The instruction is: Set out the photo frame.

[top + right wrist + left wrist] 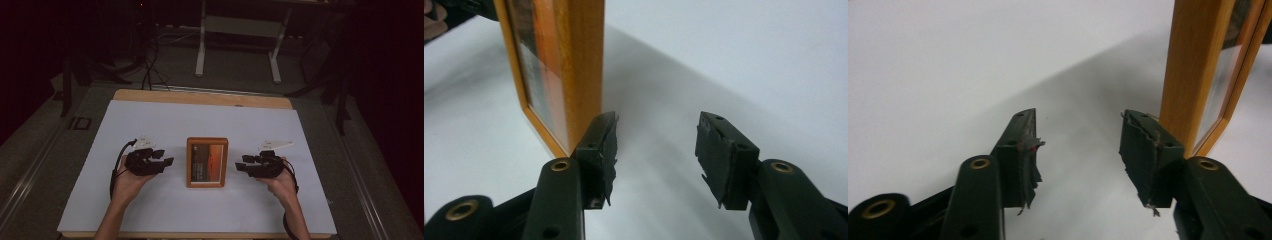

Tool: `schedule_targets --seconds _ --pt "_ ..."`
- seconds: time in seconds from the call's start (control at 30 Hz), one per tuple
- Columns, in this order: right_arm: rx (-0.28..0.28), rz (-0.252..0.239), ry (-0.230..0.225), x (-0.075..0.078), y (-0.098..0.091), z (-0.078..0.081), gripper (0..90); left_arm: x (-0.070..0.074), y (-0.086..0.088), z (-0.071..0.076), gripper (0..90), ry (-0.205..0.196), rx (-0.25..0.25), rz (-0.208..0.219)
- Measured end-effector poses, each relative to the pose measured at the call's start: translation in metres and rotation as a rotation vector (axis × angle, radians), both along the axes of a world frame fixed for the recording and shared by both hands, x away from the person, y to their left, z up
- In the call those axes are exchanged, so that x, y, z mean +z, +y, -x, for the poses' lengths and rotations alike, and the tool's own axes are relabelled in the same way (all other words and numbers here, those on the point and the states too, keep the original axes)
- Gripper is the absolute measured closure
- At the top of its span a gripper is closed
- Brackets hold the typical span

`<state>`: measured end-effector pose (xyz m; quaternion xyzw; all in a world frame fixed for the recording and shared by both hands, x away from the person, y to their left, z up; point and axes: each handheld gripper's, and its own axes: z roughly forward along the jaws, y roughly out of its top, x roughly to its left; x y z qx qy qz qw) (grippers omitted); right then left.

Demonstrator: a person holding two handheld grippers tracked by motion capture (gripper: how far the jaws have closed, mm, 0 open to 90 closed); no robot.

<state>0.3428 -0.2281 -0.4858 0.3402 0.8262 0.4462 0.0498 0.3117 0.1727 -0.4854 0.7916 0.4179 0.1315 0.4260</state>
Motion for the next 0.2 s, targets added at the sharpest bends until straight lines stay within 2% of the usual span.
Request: schedule_targets --seconds 0.07,0.13,0.17,0.2 --pt "-0.007 0.026 -0.005 -0.0004 -0.0005 -0.0001 49.5 -0.0030 0.0017 -0.0012 50.0 0.002 0.016 -0.027" --pt "-0.013 0.058 -0.012 -0.0012 -0.0015 -0.0004 47.5 -0.0075 0.0042 -0.0031 49.2 0.003 0.048 -0.084" --pt "-0.024 0.087 -0.017 -0.0022 -0.0026 -0.0010 45.7 -0.0095 0.0050 -0.0040 48.5 0.007 0.063 -0.096" --pt "-0.024 0.087 -0.017 -0.0022 -0.0026 -0.0010 45.7 -0.0095 0.0050 -0.0040 48.4 0.007 0.063 -0.096"
